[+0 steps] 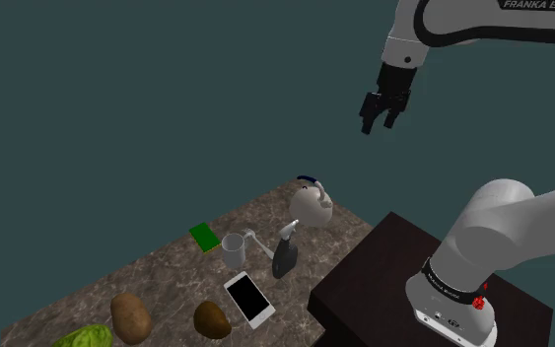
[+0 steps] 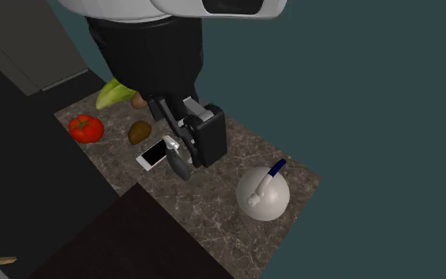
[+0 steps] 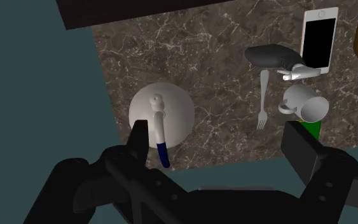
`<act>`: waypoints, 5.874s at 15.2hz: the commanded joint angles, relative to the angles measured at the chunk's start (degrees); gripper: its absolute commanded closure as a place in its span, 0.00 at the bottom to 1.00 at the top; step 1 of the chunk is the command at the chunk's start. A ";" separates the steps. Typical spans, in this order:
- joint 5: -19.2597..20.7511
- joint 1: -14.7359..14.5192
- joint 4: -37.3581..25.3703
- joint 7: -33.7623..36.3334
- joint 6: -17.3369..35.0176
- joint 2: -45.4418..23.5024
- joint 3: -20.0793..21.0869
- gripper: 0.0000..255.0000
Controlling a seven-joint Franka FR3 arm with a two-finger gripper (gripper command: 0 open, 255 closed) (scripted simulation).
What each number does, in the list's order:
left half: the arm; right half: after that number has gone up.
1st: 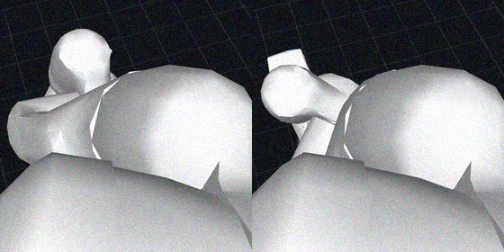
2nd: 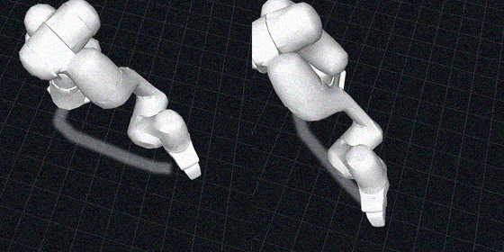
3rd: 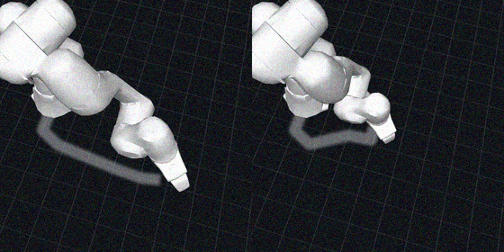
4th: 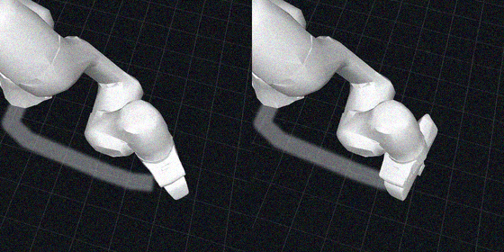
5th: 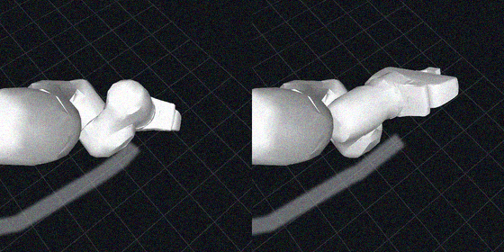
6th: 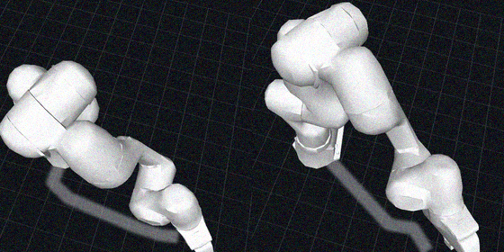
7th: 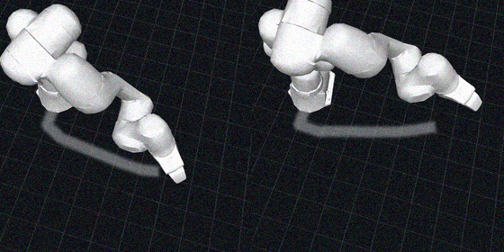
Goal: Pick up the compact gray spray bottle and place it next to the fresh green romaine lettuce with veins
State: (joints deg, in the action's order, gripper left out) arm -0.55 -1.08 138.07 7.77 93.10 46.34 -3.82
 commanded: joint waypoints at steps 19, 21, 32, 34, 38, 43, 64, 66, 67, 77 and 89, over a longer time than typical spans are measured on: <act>-24.60 1.79 19.24 33.48 31.11 -19.05 8.43 0.00; -28.73 0.89 19.93 35.75 35.59 -23.11 9.13 0.00; -63.52 -5.98 14.28 35.46 55.92 -51.13 12.35 0.00; -71.25 -6.33 11.46 33.50 57.93 -56.60 13.47 0.00; -75.32 -6.77 9.63 30.83 59.61 -60.26 14.59 0.00; -79.83 -7.44 7.22 27.14 61.63 -64.73 15.86 0.00; -76.16 -7.70 9.00 31.67 60.38 -60.66 15.48 1.00; -74.28 -7.82 9.82 33.94 59.69 -58.63 15.26 1.00; -73.33 -7.87 10.20 35.07 59.32 -57.63 15.14 1.00; -63.84 -7.92 13.20 46.12 55.00 -47.81 14.15 1.00; -53.74 -6.74 14.40 57.67 48.05 -37.15 13.55 1.00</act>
State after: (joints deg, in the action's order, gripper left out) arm -55.27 -8.05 152.42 64.46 141.98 8.18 9.85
